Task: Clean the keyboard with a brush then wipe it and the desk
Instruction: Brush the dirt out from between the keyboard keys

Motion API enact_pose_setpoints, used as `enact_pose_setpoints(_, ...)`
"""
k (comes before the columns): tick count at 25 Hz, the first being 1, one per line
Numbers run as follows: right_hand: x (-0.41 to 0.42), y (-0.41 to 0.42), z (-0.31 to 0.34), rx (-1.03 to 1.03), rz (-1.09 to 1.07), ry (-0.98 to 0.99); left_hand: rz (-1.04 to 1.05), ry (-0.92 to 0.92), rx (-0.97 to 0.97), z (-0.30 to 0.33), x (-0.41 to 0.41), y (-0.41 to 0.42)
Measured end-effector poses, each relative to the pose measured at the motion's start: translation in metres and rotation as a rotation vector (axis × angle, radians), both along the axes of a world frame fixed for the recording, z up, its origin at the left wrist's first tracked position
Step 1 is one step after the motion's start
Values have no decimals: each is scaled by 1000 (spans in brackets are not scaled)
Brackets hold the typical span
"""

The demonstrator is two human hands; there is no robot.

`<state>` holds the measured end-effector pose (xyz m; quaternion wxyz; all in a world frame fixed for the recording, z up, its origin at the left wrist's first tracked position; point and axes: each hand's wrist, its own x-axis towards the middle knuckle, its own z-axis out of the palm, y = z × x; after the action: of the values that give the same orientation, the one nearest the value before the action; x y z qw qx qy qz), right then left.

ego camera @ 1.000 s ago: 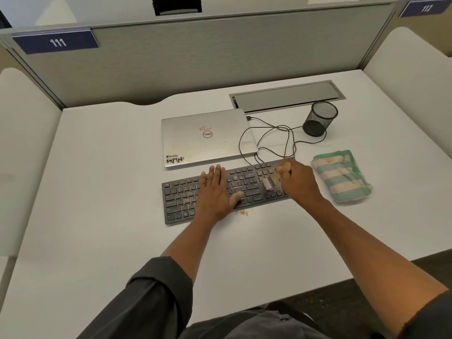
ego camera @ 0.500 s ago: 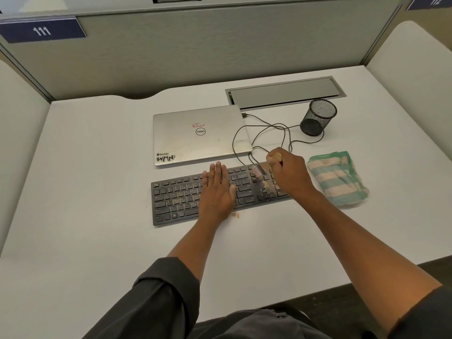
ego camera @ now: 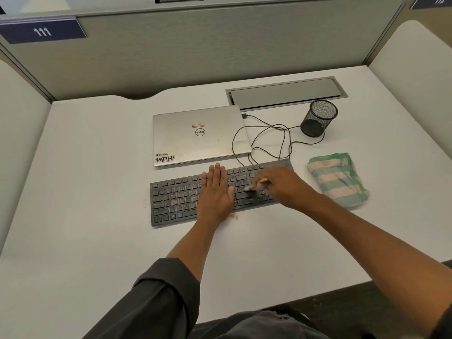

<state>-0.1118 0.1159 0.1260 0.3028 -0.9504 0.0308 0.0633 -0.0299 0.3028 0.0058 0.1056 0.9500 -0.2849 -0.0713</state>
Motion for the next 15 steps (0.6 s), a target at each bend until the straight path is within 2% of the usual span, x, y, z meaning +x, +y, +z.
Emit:
enact_pose_setpoints(2,-9,-8,1,33,-32,-5,-1,5,6,1,0,0)
enact_pose_setpoints(4,-3,-16,2,62,-103,-102,-4,9,12,1,0,0)
enact_pose_setpoints(8,26,-21,-3,17,-191,-155,-4,14,0,3,0,0)
enact_pose_setpoints(15,-5,-25,-8,-34,-52,-40,-4,6,-10,2,-1,1)
